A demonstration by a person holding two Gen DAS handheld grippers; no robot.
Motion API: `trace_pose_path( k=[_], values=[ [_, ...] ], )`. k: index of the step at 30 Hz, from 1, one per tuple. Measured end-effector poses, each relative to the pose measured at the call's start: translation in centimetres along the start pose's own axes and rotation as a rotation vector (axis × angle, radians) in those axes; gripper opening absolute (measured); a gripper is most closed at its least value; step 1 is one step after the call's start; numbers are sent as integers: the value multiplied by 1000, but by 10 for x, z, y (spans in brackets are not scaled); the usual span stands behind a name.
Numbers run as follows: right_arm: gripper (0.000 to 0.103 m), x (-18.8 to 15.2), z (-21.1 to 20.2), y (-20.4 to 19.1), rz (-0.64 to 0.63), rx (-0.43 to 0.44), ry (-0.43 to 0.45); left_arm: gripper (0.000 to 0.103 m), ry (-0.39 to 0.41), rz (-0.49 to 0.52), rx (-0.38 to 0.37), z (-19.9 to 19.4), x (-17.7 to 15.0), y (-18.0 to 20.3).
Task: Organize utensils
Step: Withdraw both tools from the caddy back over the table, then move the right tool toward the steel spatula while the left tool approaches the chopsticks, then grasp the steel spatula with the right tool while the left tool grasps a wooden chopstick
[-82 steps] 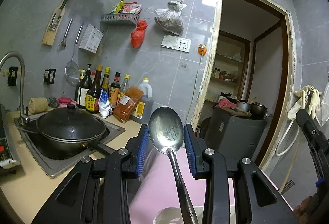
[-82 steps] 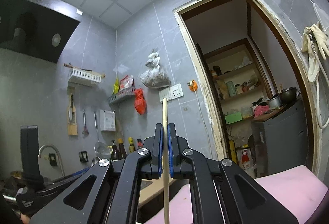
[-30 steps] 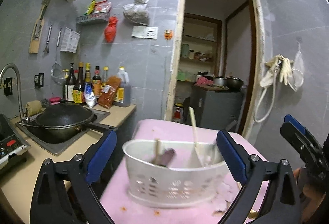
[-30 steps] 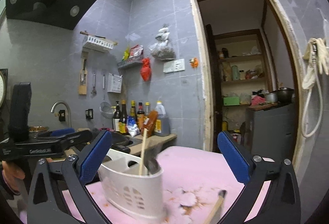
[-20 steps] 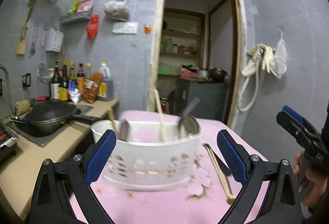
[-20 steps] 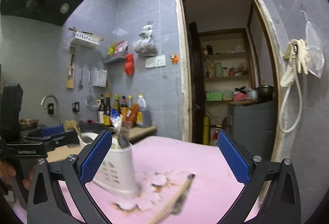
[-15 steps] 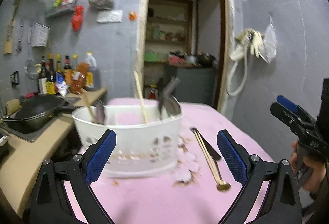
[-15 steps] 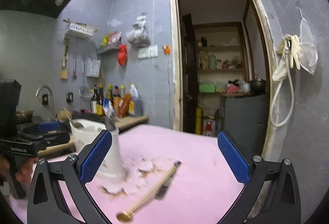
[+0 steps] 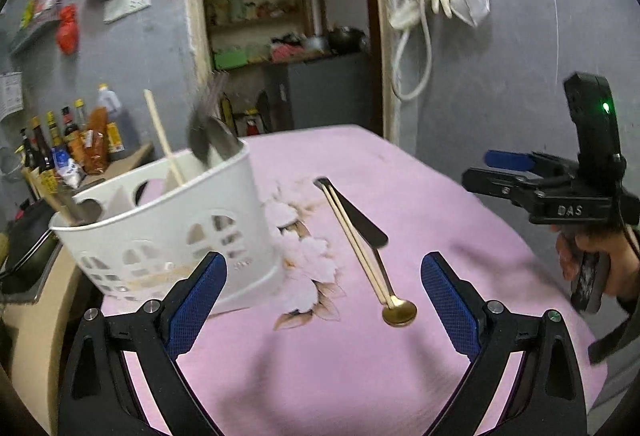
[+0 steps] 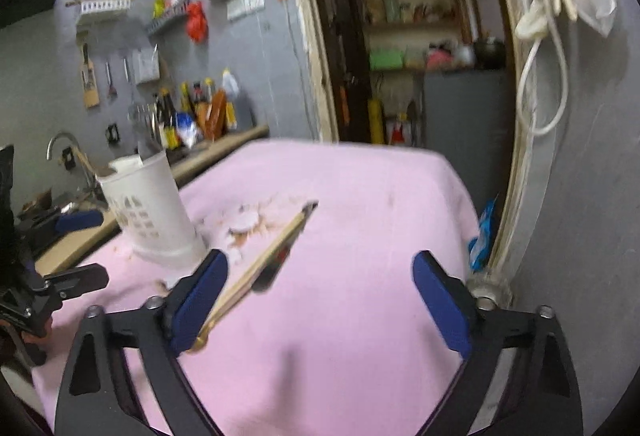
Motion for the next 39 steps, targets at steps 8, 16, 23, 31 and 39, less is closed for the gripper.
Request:
trace_pose_path(
  k=[8, 16, 23, 31, 39],
  values=[
    [50, -14, 35, -7, -71, 70, -176, 44, -193, -24, -61, 52, -8, 7],
    [41, -18, 68, -19, -142, 120, -315, 36, -288, -133, -44, 85, -17, -8],
    [41, -11, 95, -39, -228, 122, -383, 36, -300, -236, -56, 91, -22, -24],
    [43, -5, 118, -53, -290, 93, -423, 36, -281, -302, -92, 83, -20, -37],
    [41, -8, 124, -62, -426, 22, -457, 36, -294, -296, -105, 76, -20, -42]
  ],
)
Point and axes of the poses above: each gripper's, at about its wrist camera, not at the fingertips, and z roughly the way its jaws point, y to its right, x to its top, the point moved 4 cm from there along z, roughly the way its jaws point, and after that the axes turned 4 degrees about -z, right-handed, at the moved point
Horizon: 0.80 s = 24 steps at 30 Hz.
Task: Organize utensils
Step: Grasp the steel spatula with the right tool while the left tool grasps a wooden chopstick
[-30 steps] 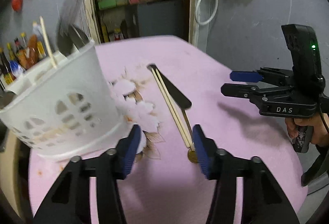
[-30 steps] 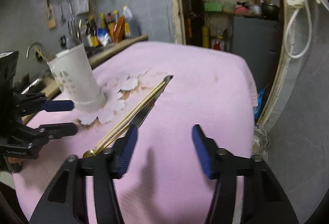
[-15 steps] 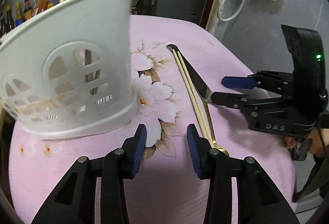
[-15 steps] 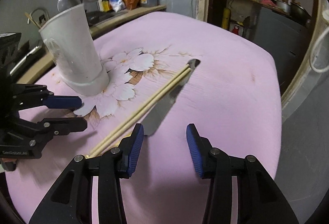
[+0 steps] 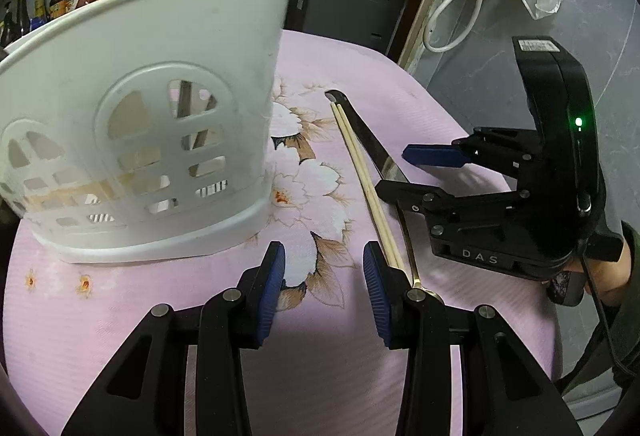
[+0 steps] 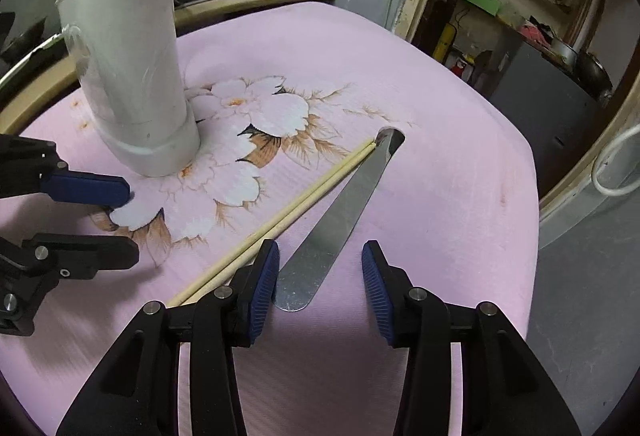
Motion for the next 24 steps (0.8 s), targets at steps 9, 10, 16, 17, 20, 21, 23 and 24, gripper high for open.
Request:
trace_pose_path(
  k=[9, 10, 16, 17, 20, 21, 23, 24],
  values=[
    [19, -6, -3, 31, 135, 87, 14, 35, -101, 74, -37, 25, 13, 20],
    [19, -10, -5, 33, 146, 94, 23, 35, -108, 75, -43, 27, 15, 22],
    [18, -29, -21, 34, 195, 112, 65, 23, -130, 75, -18, 39, 22, 25],
    [18, -32, -23, 33, 204, 115, 73, 21, -128, 71, -12, 40, 22, 24],
    [18, -40, -29, 31, 234, 122, 93, 20, -130, 78, 12, 43, 24, 25],
    [18, -41, -30, 31, 243, 124, 98, 19, -131, 88, 27, 44, 24, 27],
    [18, -44, -34, 29, 257, 124, 108, 11, -130, 110, 77, 45, 23, 30],
    [18, -45, -36, 28, 261, 123, 112, 4, -129, 118, 99, 47, 23, 32]
  ],
)
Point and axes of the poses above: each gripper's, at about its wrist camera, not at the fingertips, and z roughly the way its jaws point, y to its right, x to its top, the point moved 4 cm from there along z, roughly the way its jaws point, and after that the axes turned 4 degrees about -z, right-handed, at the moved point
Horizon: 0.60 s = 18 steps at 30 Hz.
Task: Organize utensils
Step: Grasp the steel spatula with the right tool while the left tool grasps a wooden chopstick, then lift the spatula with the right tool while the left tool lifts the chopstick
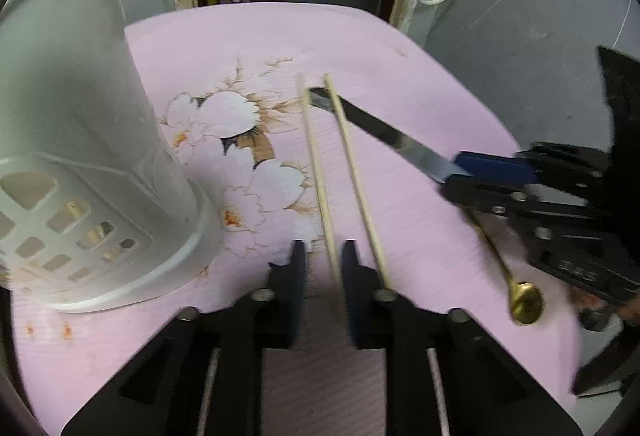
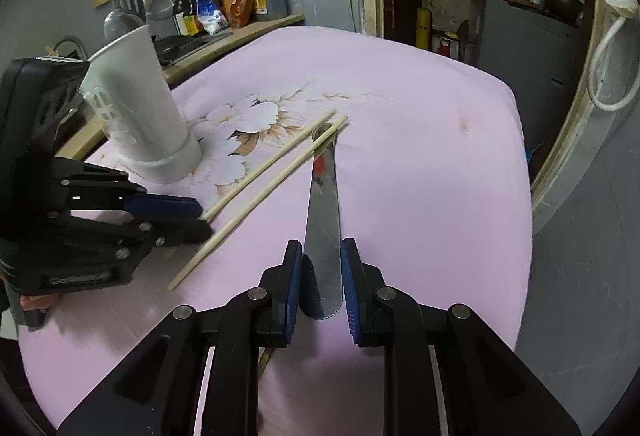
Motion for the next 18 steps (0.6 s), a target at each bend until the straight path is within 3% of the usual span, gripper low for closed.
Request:
trace_pose_path(
  k=[6, 18],
  values=[
    [17, -17, -17, -12, 8, 14, 3, 2, -43, -97, -41, -7, -13, -12],
    [18, -68, -47, -53, -11, 78, -42, 2, -23, -141, -117, -68, -79, -27]
  ],
)
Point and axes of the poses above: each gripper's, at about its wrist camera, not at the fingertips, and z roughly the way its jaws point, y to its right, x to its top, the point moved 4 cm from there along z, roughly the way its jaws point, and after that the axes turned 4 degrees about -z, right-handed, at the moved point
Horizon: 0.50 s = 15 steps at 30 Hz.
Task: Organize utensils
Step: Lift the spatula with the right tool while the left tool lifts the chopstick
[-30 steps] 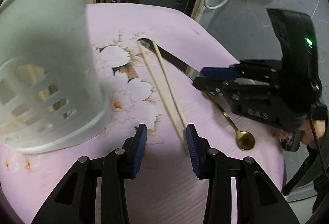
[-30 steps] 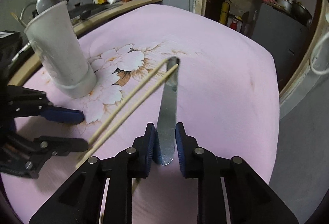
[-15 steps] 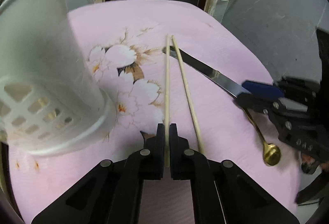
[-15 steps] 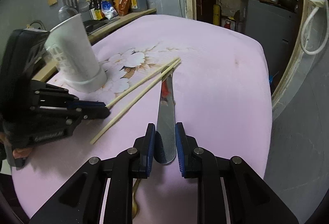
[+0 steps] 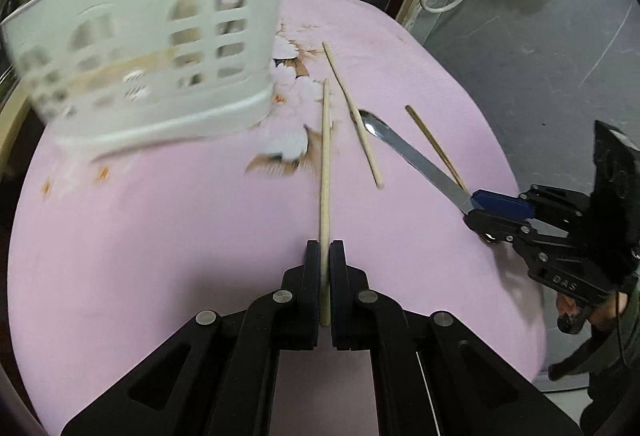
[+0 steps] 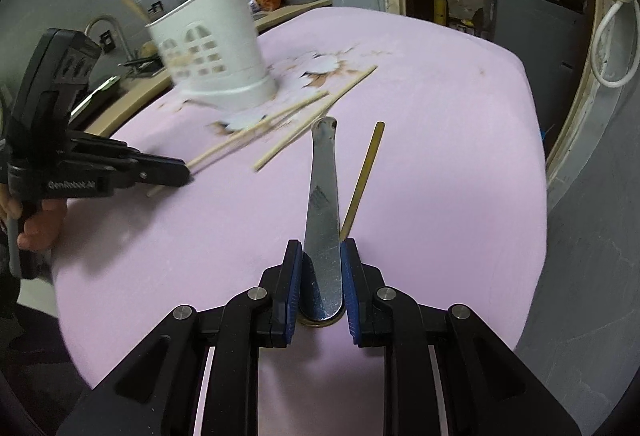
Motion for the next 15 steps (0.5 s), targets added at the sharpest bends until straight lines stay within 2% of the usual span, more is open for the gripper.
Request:
trace_pose_path(
  k=[4, 7, 11, 15],
  values=[
    [20, -1, -2, -6, -18, -4, -9, 2, -8, 22, -6, -16, -12, 0],
    [32, 6, 1, -9, -51, -27, -1, 3, 0, 61, 13, -33, -24, -6],
    [32, 22, 11, -12, -110, -47, 3, 3, -3, 99, 33, -32, -25, -1],
    [32, 36, 26, -14, -154, -31, -28, 4, -16, 163, 63, -32, -25, 4]
  ],
)
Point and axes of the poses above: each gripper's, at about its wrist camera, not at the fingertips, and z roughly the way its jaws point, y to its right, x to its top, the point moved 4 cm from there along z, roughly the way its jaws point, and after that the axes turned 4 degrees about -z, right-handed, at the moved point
